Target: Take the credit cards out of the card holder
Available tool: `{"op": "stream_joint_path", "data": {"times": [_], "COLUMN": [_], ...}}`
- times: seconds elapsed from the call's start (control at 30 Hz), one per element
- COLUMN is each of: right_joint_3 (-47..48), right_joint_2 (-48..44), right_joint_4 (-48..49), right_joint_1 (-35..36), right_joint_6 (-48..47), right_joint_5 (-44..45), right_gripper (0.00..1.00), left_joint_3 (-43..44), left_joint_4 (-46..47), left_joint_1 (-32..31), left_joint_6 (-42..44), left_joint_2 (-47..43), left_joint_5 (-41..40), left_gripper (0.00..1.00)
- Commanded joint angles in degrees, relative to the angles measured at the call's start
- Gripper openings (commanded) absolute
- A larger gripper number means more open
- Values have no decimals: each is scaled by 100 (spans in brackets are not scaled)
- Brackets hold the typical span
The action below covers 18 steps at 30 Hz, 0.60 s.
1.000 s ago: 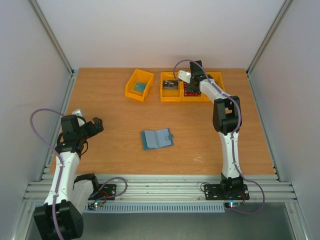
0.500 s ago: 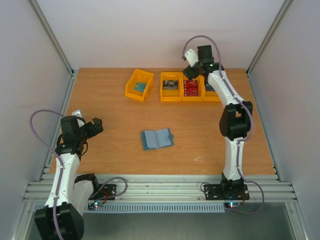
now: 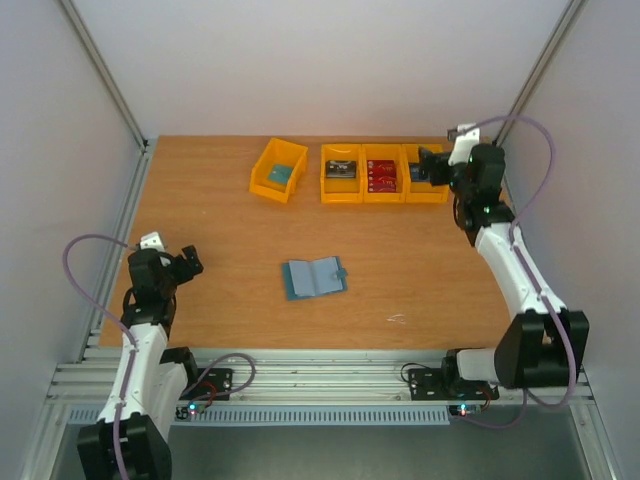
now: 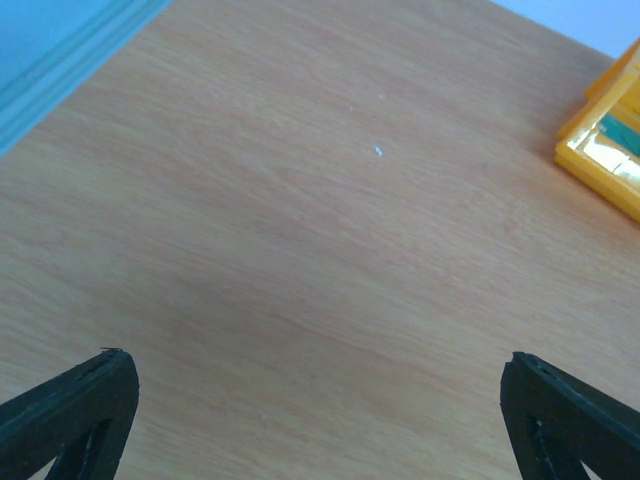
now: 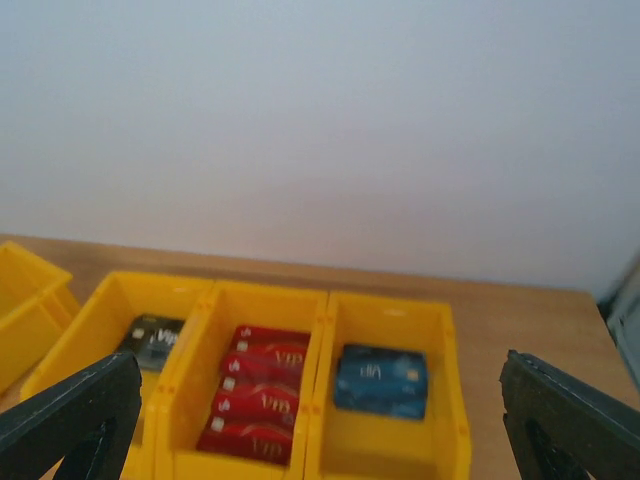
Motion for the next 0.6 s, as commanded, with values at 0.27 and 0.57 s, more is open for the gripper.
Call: {"op": "stream_joint_path", "data": {"times": [0.27, 0.57], "right_joint_3": [-3404, -4858], "right_joint_2": [-1909, -1207], "right_joint_4": [1721, 3766], "right_joint_1": [-75, -77], "right_joint_6": [688, 625], "right_joint_5": [1913, 2249], "right_gripper": [98, 99], "left_joint_3": [-253, -991], "left_joint_4": [1736, 3303], "left_joint_1": [25, 27], "left_joint_6": [610, 979], "left_joint_2": [41, 399], "left_joint_5": [136, -281], "left_gripper": [99, 99]}}
